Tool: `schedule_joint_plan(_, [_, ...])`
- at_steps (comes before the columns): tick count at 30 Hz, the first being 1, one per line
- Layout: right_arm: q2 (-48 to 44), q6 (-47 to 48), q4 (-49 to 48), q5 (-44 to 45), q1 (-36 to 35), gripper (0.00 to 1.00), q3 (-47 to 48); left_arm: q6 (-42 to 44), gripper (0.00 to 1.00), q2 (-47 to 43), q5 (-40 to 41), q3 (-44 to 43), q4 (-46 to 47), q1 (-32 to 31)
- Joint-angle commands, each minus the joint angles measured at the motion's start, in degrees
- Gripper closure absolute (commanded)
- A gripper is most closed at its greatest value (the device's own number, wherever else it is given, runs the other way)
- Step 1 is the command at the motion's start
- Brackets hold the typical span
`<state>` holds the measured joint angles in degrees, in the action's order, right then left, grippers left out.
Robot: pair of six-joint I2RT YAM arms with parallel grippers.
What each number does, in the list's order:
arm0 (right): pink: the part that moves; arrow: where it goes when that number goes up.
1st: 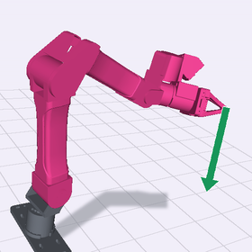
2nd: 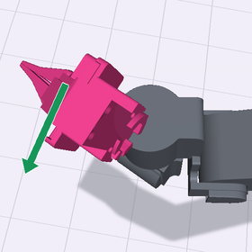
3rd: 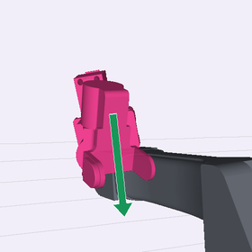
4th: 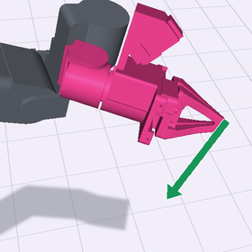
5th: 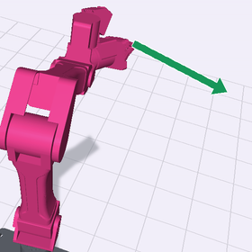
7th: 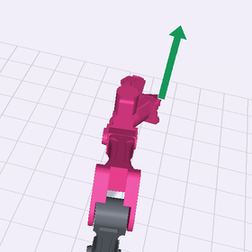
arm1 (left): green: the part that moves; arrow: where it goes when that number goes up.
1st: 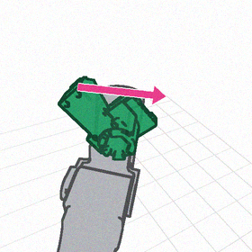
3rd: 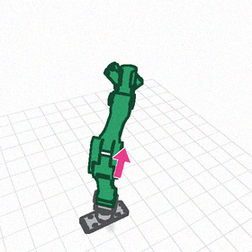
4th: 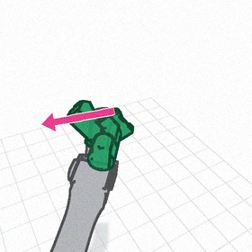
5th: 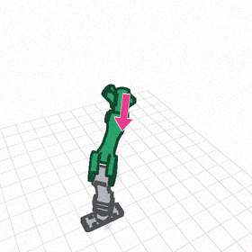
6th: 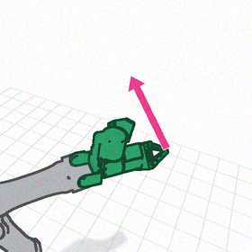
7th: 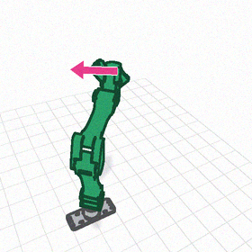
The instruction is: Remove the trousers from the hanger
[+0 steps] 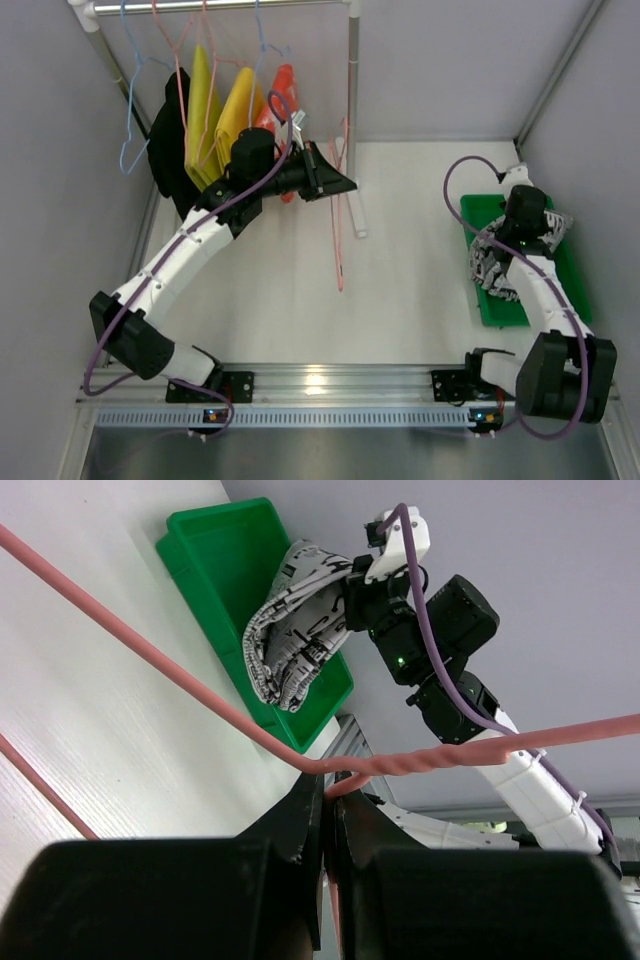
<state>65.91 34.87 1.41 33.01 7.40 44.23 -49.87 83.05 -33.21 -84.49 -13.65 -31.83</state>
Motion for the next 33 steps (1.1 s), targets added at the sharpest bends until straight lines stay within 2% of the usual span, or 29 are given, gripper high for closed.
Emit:
schedule_joint_plan(1, [1.3, -1.1, -2.5, -11.5, -1.0, 1.00, 1.6, -0.4, 1.00, 0.3, -0.8, -1.6, 3.7, 0.2])
schedule_joint_plan(3, [4.2, -0.8, -3.4, -11.7, -1.0, 1.00, 2.3, -0.1, 1.00, 0.3, -0.7, -1.5, 3.6, 0.2])
schedule_joint_plan(5, [6.7, -1.3, -1.5, -12.3, -1.0, 0.91, 5.1, 0.0, 1.00, 0.2, -0.9, -1.3, 3.7, 0.2])
schedule_joint_plan(7, [7.5, -2.7, 2.6, -14.2, -0.9, 0.75, 7.4, 0.3, 1.00, 0.1, -0.9, -0.9, 3.7, 0.3])
schedule_joint_plan(8, [7.3, -3.0, 4.0, -15.1, -1.0, 0.55, 8.4, 0.5, 1.00, -0.1, -1.0, -0.9, 3.9, 0.2])
schedule_joint_plan(10, [6.6, -3.6, 8.1, -18.8, -1.1, 0.37, 11.0, 1.1, 1.00, -0.3, -0.7, -0.7, 3.9, 0.2])
schedule_joint_plan(11, [5.6, -4.1, 9.5, -19.6, -1.1, 0.24, 13.1, 1.3, 1.00, -0.4, -0.8, -0.3, 4.0, 0.2])
schedule_joint_plan(13, [3.9, -4.9, 15.5, -23.1, -1.1, 0.13, 17.0, 2.0, 1.00, -1.0, -0.7, 0.2, 3.8, 0.1])
schedule_joint_plan(15, [2.3, -5.3, 20.9, -26.0, -1.1, 0.09, 19.5, 2.5, 1.00, -1.8, -0.7, 0.7, 3.5, 0.1])
schedule_joint_plan(17, [-1.7, -6.1, 27.7, -30.1, -1.1, 0.06, 22.2, 3.1, 1.00, -2.4, -0.7, 1.8, 2.9, 0.0])
schedule_joint_plan(19, [-5.6, -8.6, 32.5, -36.0, -1.0, 0.06, 23.2, 4.1, 1.00, -3.9, -0.2, 3.0, 2.1, -0.6])
schedule_joint_plan(20, [-10.4, -10.2, 33.5, -38.1, -0.7, 0.07, 23.8, 5.6, 1.00, -4.5, 0.9, 3.4, 1.8, -0.9])
schedule_joint_plan(23, [-20.5, -18.2, 36.1, -53.8, -0.5, 0.10, 25.1, 8.2, 1.00, -7.2, 7.2, 4.6, -0.2, -2.9])
schedule_joint_plan(24, [-22.6, -20.6, 36.4, -64.0, -0.5, 0.16, 25.5, 8.6, 1.00, -8.1, 9.4, 4.6, -0.9, -3.5])
schedule_joint_plan(25, [-24.2, -25.9, 36.4, -69.2, -0.5, 0.22, 25.8, 9.0, 1.00, -8.3, 11.6, 4.1, -3.0, -4.9])
schedule_joint_plan(26, [-26.0, -29.3, 35.6, -72.9, -0.9, 0.35, 26.7, 9.7, 1.00, -8.6, 13.9, 3.8, -4.0, -5.9])
schedule_joint_plan(27, [-26.0, -33.6, 35.2, -75.8, -1.2, 0.39, 27.0, 10.0, 1.00, -9.2, 17.7, 3.7, -4.6, -6.5])
schedule_joint_plan(28, [-25.8, -42.0, 34.9, -79.6, -1.4, 0.45, 27.5, 10.1, 1.00, -9.5, 19.7, 3.8, -5.1, -8.1])
schedule_joint_plan(31, [-24.5, -52.7, 31.6, -81.8, -3.9, 0.47, 27.4, 10.4, 1.00, -9.9, 26.8, 3.4, -7.1, -11.1])
schedule_joint_plan(33, [-24.6, -56.4, 27.3, -79.0, -9.5, 0.47, 26.2, 9.1, 1.00, -9.9, 29.4, 3.4, -7.0, -11.9])
